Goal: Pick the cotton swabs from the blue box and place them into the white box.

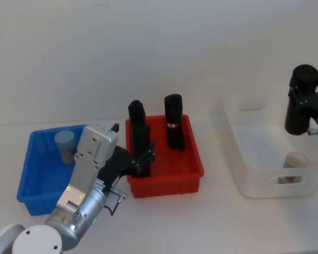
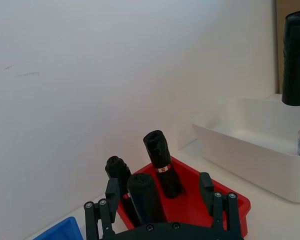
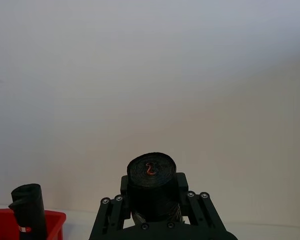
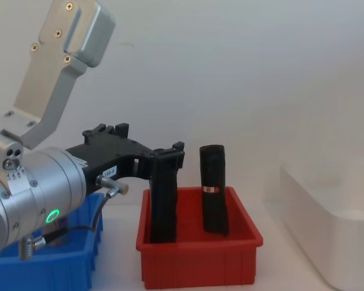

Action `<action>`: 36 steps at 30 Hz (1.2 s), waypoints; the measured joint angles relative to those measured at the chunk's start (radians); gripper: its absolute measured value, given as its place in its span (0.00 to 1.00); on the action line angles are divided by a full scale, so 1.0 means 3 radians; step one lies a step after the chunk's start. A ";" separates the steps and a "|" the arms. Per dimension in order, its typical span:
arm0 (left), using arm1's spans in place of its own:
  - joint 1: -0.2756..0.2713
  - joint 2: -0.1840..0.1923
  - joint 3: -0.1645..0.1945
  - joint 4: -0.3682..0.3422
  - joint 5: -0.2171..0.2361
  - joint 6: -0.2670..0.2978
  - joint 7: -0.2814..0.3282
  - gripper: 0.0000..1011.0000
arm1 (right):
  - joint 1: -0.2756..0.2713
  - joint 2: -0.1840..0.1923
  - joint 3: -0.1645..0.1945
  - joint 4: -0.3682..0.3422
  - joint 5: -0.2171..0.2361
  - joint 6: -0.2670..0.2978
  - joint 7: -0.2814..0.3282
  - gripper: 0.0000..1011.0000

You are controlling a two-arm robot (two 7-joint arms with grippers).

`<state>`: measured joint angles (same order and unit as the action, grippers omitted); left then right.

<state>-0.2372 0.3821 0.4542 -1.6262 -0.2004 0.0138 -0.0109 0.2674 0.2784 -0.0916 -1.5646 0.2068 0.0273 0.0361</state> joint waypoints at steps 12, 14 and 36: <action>0.0000 0.0000 0.0000 0.0000 0.0000 0.0000 0.0000 0.99 | -0.0055 0.0032 0.0060 0.0152 0.0219 -0.0139 0.0104 0.51; 0.0000 0.0000 0.0000 0.0000 0.0000 0.0000 0.0000 0.99 | -0.0053 0.0029 0.0060 0.0172 0.0230 -0.0152 0.0123 0.51; 0.0000 0.0000 0.0000 0.0000 0.0000 0.0000 0.0000 0.99 | -0.0001 -0.0022 0.0050 0.0435 0.0386 -0.0384 0.0330 0.99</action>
<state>-0.2372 0.3822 0.4542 -1.6262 -0.2004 0.0139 -0.0109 0.2671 0.2718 -0.0766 -1.4342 0.3227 -0.0879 0.1349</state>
